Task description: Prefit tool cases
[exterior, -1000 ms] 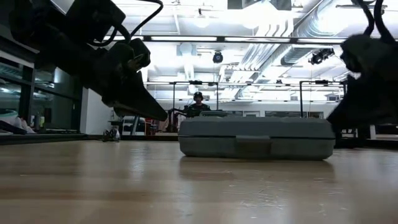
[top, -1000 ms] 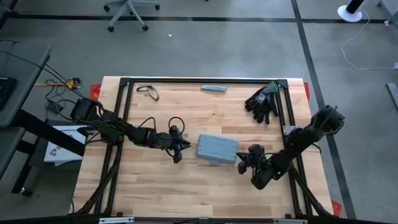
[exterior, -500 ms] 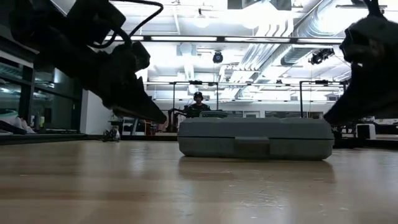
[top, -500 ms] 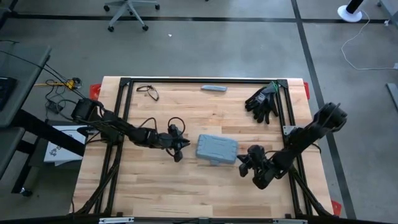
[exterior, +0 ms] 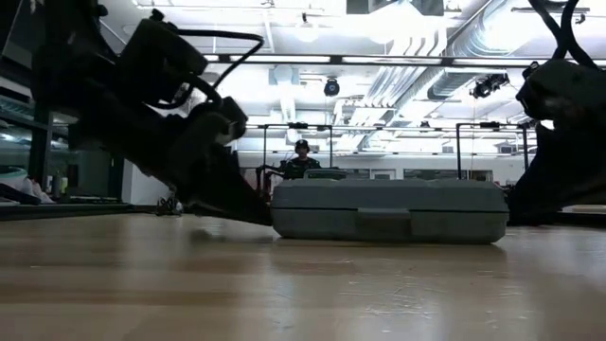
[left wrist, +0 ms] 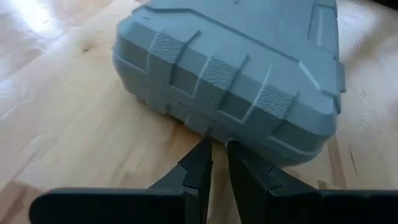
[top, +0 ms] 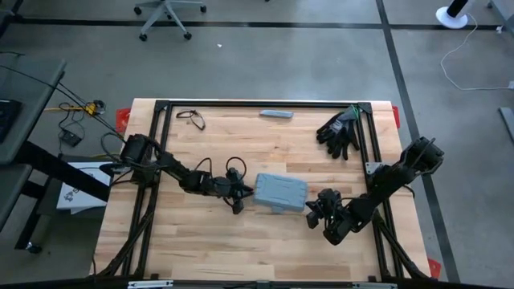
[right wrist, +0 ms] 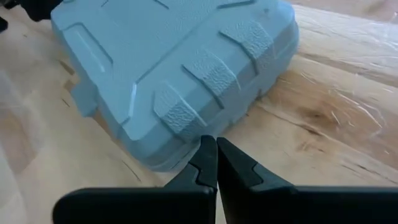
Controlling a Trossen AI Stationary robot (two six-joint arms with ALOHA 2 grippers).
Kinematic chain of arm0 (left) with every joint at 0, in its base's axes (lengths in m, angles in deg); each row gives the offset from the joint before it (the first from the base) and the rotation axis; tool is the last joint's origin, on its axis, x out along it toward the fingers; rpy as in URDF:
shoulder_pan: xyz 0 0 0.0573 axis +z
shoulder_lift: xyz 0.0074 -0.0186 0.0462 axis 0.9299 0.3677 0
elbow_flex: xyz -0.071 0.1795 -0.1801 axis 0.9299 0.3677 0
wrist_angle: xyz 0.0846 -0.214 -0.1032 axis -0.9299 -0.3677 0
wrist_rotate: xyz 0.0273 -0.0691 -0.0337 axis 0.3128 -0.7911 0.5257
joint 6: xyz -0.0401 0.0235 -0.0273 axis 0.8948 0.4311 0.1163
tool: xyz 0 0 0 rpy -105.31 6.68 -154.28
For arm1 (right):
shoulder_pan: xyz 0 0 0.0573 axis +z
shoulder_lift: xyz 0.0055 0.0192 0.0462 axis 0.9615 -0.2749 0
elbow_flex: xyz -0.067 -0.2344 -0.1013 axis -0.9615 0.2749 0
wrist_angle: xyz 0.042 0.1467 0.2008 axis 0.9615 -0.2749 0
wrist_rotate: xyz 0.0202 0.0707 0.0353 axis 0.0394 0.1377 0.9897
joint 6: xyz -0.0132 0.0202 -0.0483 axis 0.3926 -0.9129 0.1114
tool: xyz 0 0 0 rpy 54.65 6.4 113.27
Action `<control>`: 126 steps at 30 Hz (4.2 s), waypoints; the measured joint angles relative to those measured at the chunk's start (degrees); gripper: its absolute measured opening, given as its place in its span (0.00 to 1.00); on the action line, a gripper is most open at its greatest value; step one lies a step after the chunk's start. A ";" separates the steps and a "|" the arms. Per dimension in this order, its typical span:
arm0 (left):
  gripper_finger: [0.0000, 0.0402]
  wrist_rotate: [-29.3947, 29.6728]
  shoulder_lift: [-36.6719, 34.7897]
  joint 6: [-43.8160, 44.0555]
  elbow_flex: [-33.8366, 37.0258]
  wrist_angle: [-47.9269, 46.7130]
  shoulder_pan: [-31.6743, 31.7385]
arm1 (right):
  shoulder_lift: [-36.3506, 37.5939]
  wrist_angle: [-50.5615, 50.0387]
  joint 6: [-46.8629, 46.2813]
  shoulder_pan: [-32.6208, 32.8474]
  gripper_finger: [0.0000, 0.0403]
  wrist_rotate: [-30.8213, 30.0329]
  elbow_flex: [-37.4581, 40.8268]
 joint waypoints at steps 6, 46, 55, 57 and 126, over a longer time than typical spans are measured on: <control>0.12 -1.72 0.97 -2.30 -2.31 -1.11 0.01 | 0.00 -0.05 0.01 0.13 0.00 0.64 0.02; 0.12 -3.67 -9.94 -0.20 -2.58 -16.33 -2.22 | 0.00 3.46 1.67 0.00 0.00 -1.55 0.02; 0.12 -3.67 -9.92 -0.53 -2.49 -14.67 -2.22 | 0.00 3.95 1.89 0.01 0.00 -1.93 0.02; 0.12 -3.67 -9.89 -1.23 -2.43 -13.95 -2.22 | 0.00 4.17 2.00 0.02 0.00 -2.10 0.02; 0.12 9.32 -17.79 -12.35 -2.51 -13.55 2.31 | 10.69 -1.45 10.30 -6.31 0.00 -9.87 0.00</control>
